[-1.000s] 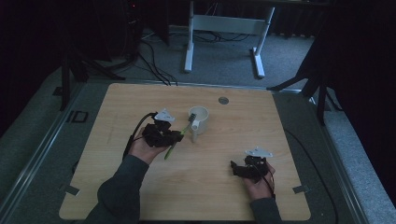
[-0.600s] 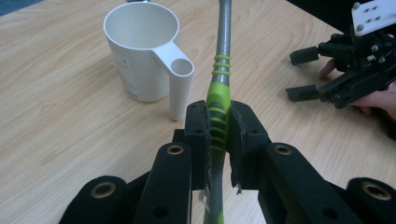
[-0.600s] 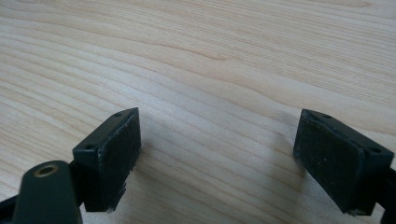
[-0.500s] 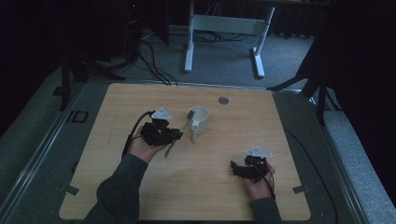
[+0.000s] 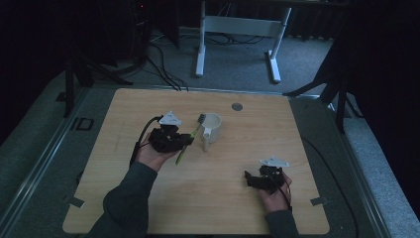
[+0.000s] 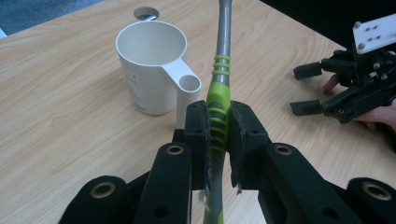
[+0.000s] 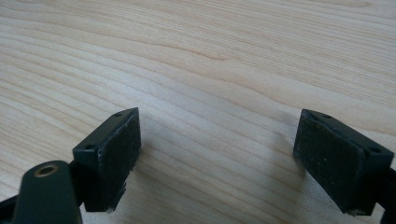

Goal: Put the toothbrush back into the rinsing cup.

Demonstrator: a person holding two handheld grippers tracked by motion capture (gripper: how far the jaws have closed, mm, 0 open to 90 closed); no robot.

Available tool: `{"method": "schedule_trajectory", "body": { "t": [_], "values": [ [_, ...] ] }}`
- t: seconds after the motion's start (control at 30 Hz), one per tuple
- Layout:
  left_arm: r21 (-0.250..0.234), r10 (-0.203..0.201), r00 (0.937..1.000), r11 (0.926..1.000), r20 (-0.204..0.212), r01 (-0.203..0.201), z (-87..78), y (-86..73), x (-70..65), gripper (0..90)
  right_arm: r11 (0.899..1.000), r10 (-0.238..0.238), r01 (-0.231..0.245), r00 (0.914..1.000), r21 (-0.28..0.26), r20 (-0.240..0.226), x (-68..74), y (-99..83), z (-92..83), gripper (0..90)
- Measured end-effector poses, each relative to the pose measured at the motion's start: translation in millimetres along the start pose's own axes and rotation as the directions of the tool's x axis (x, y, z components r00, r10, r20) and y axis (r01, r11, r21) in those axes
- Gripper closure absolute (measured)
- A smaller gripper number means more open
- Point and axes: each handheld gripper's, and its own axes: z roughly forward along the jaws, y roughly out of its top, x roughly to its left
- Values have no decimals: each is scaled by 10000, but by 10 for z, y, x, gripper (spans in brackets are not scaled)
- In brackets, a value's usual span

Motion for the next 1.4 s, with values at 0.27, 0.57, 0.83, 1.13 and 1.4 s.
{"method": "schedule_trajectory", "body": {
  "t": [0.27, 0.57, 0.83, 1.13, 1.4],
  "values": [
    [-172, -22, 10000, 9998, -22, 21, -8, 12, 7, 789, 10000, -14, 14, 10000, -1, 1, -1, 0, 0, 147],
    [-309, -5, 10000, 9995, 3, 5, 14, 23, -2, 789, 10000, -13, 13, 10000, 0, 1, -1, 0, 0, 147],
    [-445, 49, 9999, 9990, -92, -53, 9, 25, 2, 789, 10000, -4, 4, 10000, -1, 1, 0, 0, 0, 147],
    [-829, -158, 9999, 9964, -21, 156, -10, 28, 22, 789, 10000, -12, 12, 10000, 0, 2, -1, 0, 0, 147],
    [-961, -228, 9997, 9951, 45, 231, -2, 31, 31, 789, 10000, -12, 12, 10000, 0, 1, -1, 0, 0, 147]
  ]
}}
